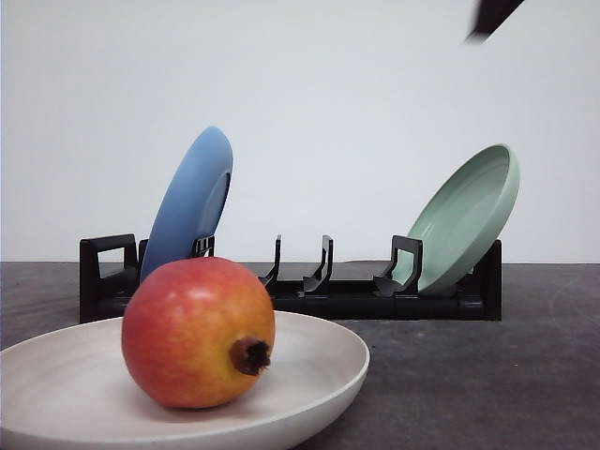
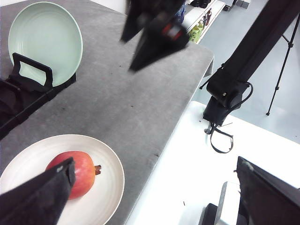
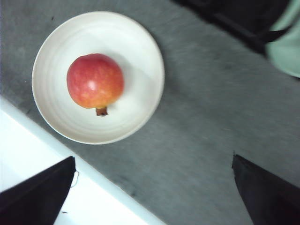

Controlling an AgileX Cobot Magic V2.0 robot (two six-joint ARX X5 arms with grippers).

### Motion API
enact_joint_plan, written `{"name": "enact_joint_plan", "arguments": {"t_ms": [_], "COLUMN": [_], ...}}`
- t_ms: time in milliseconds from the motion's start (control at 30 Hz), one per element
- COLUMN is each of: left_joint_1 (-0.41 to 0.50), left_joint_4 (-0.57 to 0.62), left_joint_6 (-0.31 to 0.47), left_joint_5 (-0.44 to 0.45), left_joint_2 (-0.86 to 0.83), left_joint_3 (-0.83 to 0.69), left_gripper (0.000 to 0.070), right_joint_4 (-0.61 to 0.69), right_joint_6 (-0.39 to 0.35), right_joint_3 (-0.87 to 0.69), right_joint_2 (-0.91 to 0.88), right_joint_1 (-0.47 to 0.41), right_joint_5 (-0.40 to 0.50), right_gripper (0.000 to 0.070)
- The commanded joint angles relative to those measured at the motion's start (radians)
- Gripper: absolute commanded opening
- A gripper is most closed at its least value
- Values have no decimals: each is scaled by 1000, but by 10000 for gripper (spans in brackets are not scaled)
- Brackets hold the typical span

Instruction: Place pomegranate in white plate

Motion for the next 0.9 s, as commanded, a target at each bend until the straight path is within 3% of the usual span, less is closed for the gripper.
{"name": "enact_joint_plan", "arguments": {"t_ms": [0, 267, 567, 667, 700, 733, 767, 800, 833, 867], "left_joint_1": [-14, -14, -14, -14, -14, -14, -14, -14, -14, -14], "left_joint_4": [8, 46, 127, 142, 145, 147, 148, 150, 154, 158], "left_joint_6": [-2, -2, -2, -2, -2, -3, -3, -6, -9, -12], "left_joint_5": [-18, -77, -104, -118, -120, -120, -119, -116, -115, -114], "left_joint_2": [2, 2, 2, 2, 2, 2, 2, 2, 2, 2], "left_joint_3": [15, 15, 15, 15, 15, 15, 15, 15, 15, 15], "left_gripper": [673, 674, 673, 666, 627, 495, 279, 89, 0, 0], "right_joint_4": [-15, 40, 345, 378, 378, 375, 371, 362, 355, 348], "right_joint_6": [-7, 83, 78, 59, 48, 41, 39, 41, 42, 44], "right_joint_3": [14, -107, -448, -492, -494, -495, -495, -495, -495, -496], "right_joint_2": [-48, -363, -700, -745, -750, -753, -754, -754, -754, -754], "right_joint_1": [12, 12, 13, 13, 12, 12, 12, 12, 13, 13], "right_joint_5": [30, 199, 207, 207, 207, 207, 206, 201, 202, 208], "right_gripper": [700, 700, 700, 700, 700, 658, 578, 191, 18, 52]}}
